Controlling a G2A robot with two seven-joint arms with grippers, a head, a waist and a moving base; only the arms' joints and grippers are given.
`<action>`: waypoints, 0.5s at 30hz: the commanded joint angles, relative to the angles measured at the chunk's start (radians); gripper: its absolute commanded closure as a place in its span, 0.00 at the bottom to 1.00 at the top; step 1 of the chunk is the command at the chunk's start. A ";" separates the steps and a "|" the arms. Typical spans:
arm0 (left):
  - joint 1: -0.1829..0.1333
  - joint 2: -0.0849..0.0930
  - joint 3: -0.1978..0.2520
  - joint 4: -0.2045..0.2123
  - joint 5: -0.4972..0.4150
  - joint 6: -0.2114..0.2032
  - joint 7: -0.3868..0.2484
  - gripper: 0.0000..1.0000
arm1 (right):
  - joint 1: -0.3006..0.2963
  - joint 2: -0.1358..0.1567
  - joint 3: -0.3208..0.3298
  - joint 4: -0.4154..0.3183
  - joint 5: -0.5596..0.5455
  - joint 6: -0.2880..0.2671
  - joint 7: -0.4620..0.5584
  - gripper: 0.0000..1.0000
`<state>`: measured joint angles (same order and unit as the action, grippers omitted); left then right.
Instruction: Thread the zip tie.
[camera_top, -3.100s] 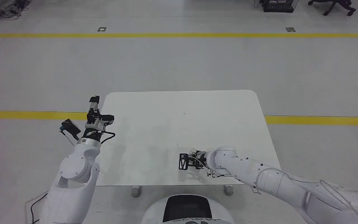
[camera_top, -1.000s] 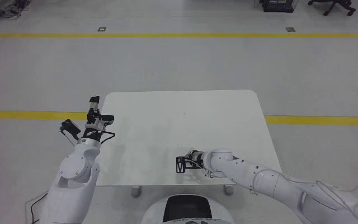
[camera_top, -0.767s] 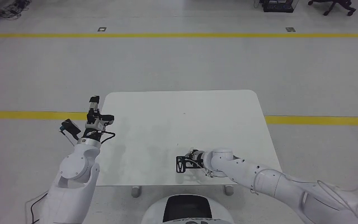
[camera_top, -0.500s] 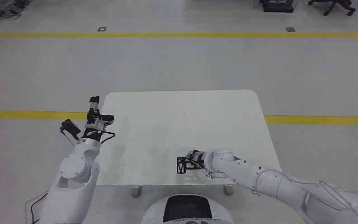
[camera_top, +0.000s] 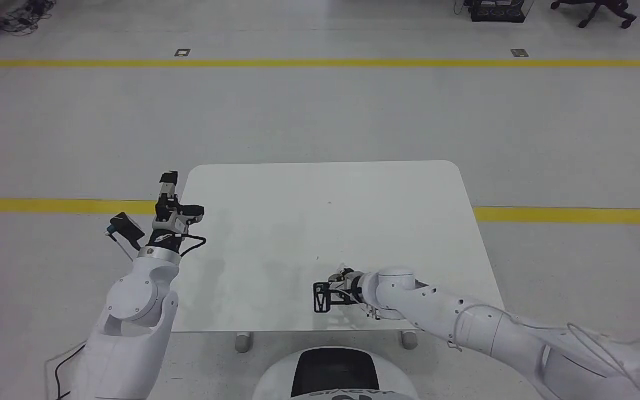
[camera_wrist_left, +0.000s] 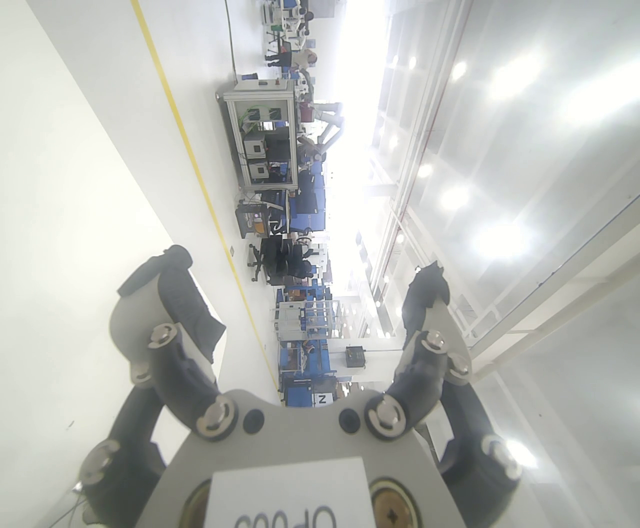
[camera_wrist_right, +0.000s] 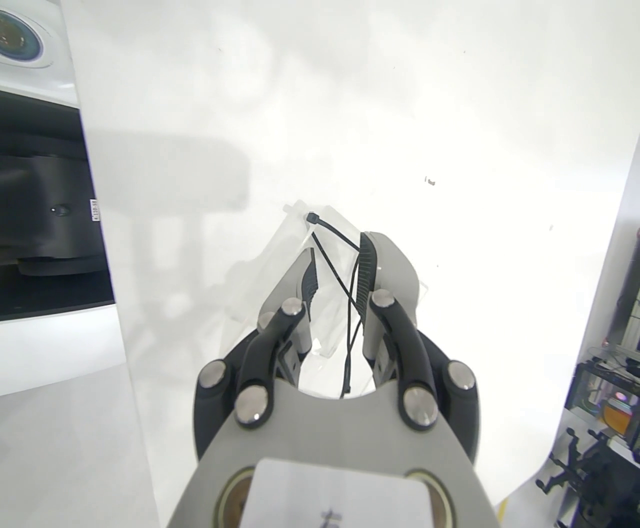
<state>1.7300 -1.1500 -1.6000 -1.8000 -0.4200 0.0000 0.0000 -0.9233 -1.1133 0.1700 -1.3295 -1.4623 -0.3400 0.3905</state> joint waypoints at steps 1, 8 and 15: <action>0.000 0.000 0.000 0.000 0.000 0.000 0.000 0.00 | -0.001 -0.005 0.000 0.002 -0.011 0.000 -0.002 0.82; 0.000 0.000 0.000 0.000 0.000 0.000 0.000 0.00 | -0.001 -0.018 0.000 0.010 -0.049 0.000 -0.017 0.86; 0.000 0.000 0.000 0.000 0.000 0.000 0.000 0.00 | 0.000 -0.024 0.000 0.016 -0.068 0.000 -0.030 0.84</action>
<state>1.7300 -1.1500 -1.6000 -1.8000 -0.4200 0.0000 0.0000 -0.9235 -1.1372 0.1700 -1.3137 -1.5287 -0.3400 0.3610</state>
